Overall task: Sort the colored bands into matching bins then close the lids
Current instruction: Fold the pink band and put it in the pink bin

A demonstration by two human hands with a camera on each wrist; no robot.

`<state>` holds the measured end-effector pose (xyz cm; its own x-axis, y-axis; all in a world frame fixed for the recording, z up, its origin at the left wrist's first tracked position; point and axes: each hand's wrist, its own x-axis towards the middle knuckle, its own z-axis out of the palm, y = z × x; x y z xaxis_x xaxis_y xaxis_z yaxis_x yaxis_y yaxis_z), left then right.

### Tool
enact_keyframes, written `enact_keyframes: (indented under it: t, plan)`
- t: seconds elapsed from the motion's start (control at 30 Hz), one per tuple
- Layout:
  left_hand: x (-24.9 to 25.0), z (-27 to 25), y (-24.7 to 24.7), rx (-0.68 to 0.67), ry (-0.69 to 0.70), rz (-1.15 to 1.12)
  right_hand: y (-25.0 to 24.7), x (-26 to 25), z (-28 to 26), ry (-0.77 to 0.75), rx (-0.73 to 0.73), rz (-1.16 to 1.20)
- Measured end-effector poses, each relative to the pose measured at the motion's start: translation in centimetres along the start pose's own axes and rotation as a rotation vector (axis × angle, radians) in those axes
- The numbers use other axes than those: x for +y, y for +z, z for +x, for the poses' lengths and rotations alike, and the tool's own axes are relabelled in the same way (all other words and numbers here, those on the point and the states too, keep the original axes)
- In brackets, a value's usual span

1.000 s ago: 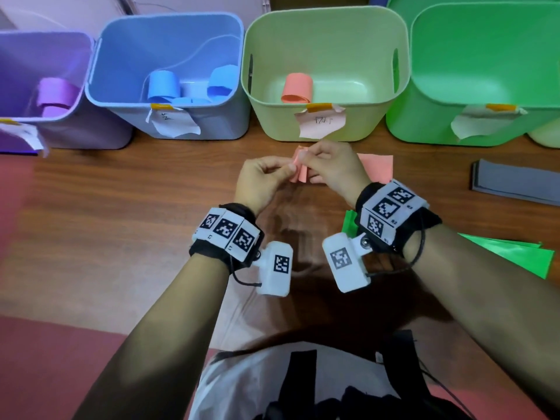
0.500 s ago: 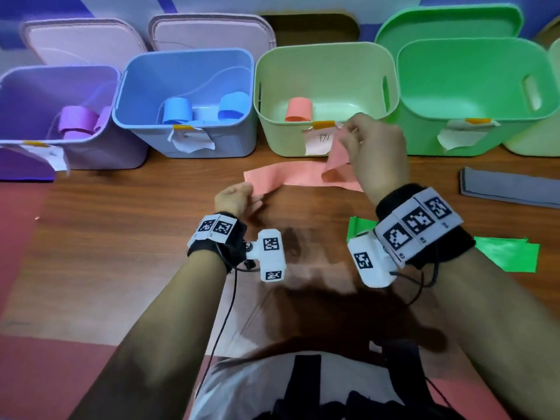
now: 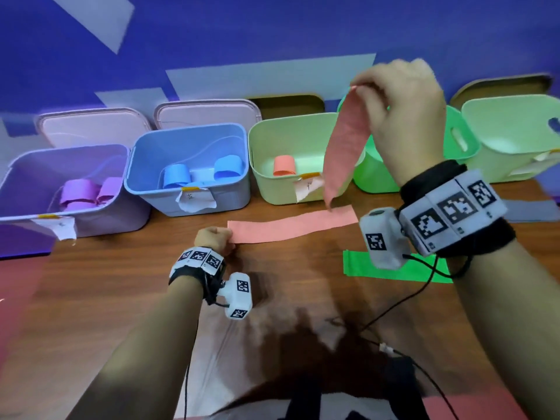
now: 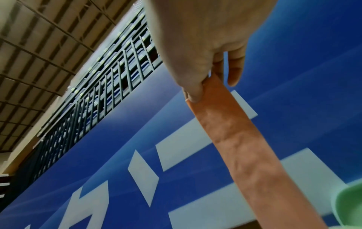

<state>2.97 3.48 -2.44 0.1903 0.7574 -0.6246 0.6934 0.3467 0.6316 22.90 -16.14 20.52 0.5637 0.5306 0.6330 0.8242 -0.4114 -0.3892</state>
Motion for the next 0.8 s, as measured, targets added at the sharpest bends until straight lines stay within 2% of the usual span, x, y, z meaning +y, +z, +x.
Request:
enact_keyframes:
  t: [0.1,0.17,0.27,0.33,0.4,0.5,0.6,0.8]
  plan:
    - [2.2,-0.4,-1.0,0.037,0.133,0.303,-1.3,-1.6,1.7,-0.034,-0.090,0.128]
    - [5.3,-1.8,-1.3,0.039,0.336,0.309,-1.9,-2.7,2.8,-0.055,-0.182,0.211]
    - [10.9,-6.0,-1.8,-0.009,0.692,0.081,-2.4,-4.5,4.2,-0.086,-0.261,0.233]
    - [14.3,-10.1,-2.6,-0.125,0.881,-0.118,-2.6,-5.5,5.1,-0.104,-0.274,0.258]
    - [16.8,-13.8,-3.5,-0.297,0.989,-0.292,-2.8,-6.5,5.8,-0.113,-0.272,0.284]
    - [18.3,-16.9,-4.3,-0.415,1.096,-0.324,-3.3,-7.5,6.7,-0.121,-0.243,0.317]
    - [18.2,-17.3,-4.3,-0.351,1.127,-0.241,-4.0,-8.1,7.6,-0.120,-0.189,0.364]
    - [18.1,-18.1,-4.2,-0.268,1.013,-0.228,-5.2,-8.1,8.3,-0.121,-0.153,0.415]
